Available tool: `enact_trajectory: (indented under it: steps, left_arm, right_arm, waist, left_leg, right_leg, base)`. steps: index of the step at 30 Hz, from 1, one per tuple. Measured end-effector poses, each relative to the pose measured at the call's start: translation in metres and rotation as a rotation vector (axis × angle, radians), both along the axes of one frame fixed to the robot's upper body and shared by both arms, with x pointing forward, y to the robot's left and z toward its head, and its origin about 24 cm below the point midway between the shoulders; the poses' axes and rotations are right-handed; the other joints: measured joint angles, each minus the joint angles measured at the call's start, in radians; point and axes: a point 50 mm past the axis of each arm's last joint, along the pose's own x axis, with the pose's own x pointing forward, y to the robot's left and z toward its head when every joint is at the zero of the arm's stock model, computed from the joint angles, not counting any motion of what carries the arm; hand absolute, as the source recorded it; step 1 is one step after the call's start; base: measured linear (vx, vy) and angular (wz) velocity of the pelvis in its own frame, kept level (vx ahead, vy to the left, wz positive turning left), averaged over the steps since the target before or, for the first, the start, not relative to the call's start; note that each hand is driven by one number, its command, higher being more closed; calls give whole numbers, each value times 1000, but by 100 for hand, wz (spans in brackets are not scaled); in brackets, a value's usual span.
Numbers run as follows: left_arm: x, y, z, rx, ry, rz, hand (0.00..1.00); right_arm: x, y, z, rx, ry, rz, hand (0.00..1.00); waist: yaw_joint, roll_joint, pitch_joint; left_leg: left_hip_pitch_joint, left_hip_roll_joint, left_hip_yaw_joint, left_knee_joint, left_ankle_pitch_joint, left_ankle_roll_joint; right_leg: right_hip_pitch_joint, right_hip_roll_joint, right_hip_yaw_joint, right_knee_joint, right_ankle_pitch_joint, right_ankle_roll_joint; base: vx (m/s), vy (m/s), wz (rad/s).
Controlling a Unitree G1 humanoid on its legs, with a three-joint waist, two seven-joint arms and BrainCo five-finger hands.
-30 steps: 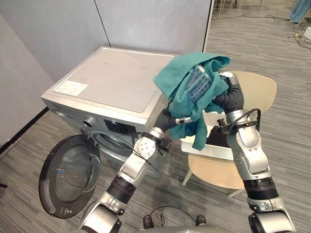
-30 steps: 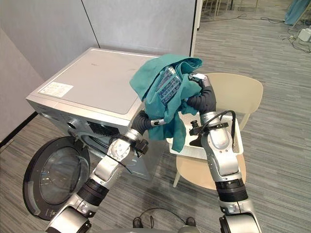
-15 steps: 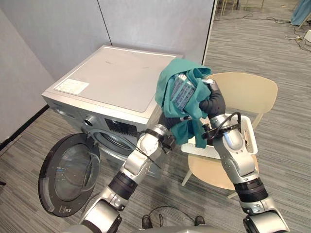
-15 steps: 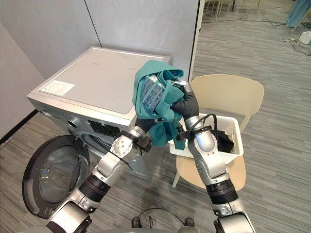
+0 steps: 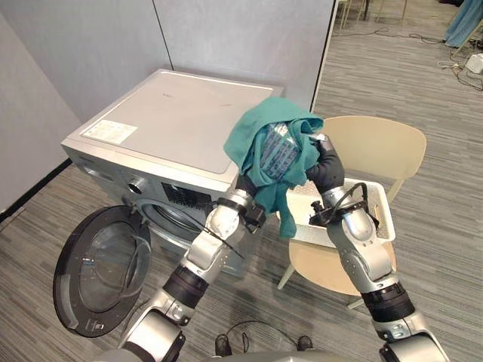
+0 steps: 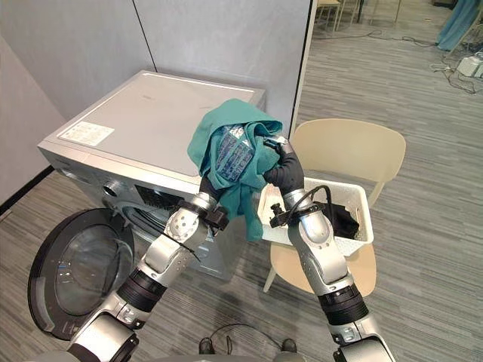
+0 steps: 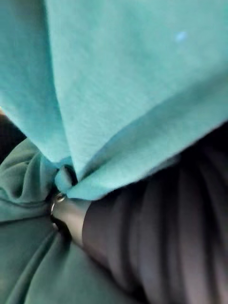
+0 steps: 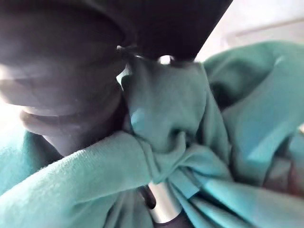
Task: Pick up the laundry basket with both hands and put the clothes into the washing machine.
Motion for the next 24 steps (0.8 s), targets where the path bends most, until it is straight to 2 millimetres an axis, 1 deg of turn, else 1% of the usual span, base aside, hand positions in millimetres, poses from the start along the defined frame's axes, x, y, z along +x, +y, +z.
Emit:
enact_trajectory:
  steps: [6, 12, 14, 16, 17, 18, 19, 21, 22, 23, 24]
  left_arm:
    - [0, 5, 5, 11, -32, 31, 100]
    - [5, 24, 11, -45, -46, 150, 100]
    - [6, 37, 15, -82, -65, 204, 100]
    - [4, 59, 18, -138, -85, 294, 100]
    - [4, 65, 18, -147, -87, 319, 100]
    - [2, 79, 17, -168, -87, 379, 100]
    - [0, 86, 15, -178, -87, 408, 100]
    - [-12, 118, 7, -205, -79, 534, 100]
    - [-17, 126, 5, -208, -76, 566, 100]
    - [-29, 147, -1, -216, -69, 650, 100]
    - [-35, 154, -4, -222, -68, 685, 100]
  right_arm:
    - [-2, -3, -4, 16, 6, -16, 0]
    - [-8, -4, -19, 31, 64, -24, 0]
    - [-8, -10, -22, 35, 79, -51, 0]
    - [-7, -29, -22, 48, 85, -124, 0]
    - [-7, -35, -22, 53, 83, -148, 0]
    - [-7, -48, -21, 64, 81, -200, 0]
    - [-8, -54, -21, 68, 80, -224, 0]
    - [-11, -75, -22, 56, 76, -318, 0]
    - [-12, -79, -22, 53, 77, -337, 0]
    - [-14, -88, -25, 41, 84, -383, 0]
    - [-15, -91, -26, 28, 87, -403, 0]
  waist:
    - [0, -9, 0]
    - [1, -16, -1]
    - [1, -16, -1]
    - [1, -16, -1]
    - [1, -16, -1]
    - [0, -17, -1]
    - [-2, -17, -1]
    - [-4, -16, -2]
    - [-4, -17, -2]
    - [1, -17, -2]
    - [2, -16, -2]
  left_leg:
    - [5, 1, 6, 0, 0, 0]
    - [10, 3, 18, -1, 0, 0]
    - [12, 3, 24, -1, 0, 0]
    - [17, 4, 32, -4, -1, -1]
    - [17, 4, 32, -6, -1, -1]
    - [17, 6, 33, -6, -1, -1]
    - [18, 6, 34, -6, -1, -1]
    - [23, 10, 38, -6, -1, -2]
    - [23, 12, 38, -6, -1, -2]
    - [23, 15, 39, -6, -2, -2]
    - [22, 15, 38, -6, -2, -2]
  right_leg:
    - [1, 1, 6, -1, 1, -1]
    - [0, 3, 17, -2, 4, -2]
    - [0, 4, 22, -4, 6, -2]
    - [1, 6, 32, -9, 11, -4]
    - [1, 6, 32, -10, 11, -4]
    - [2, 8, 33, -13, 12, -5]
    - [4, 8, 33, -15, 12, -5]
    - [8, 13, 38, -19, 13, -6]
    - [9, 15, 38, -19, 13, -6]
    - [9, 19, 38, -22, 15, -9]
    - [9, 20, 38, -23, 15, -9]
  base:
    - [0, 0, -2]
    - [1, 0, -4]
    - [6, -1, -10]
    - [-1, -5, -12]
    - [-8, -8, -6]
    - [0, 0, 0]
    - [3, -8, -5]
    - [10, -13, -5]
    - [14, -23, -4]
    - [0, 0, 0]
    - [0, 0, 0]
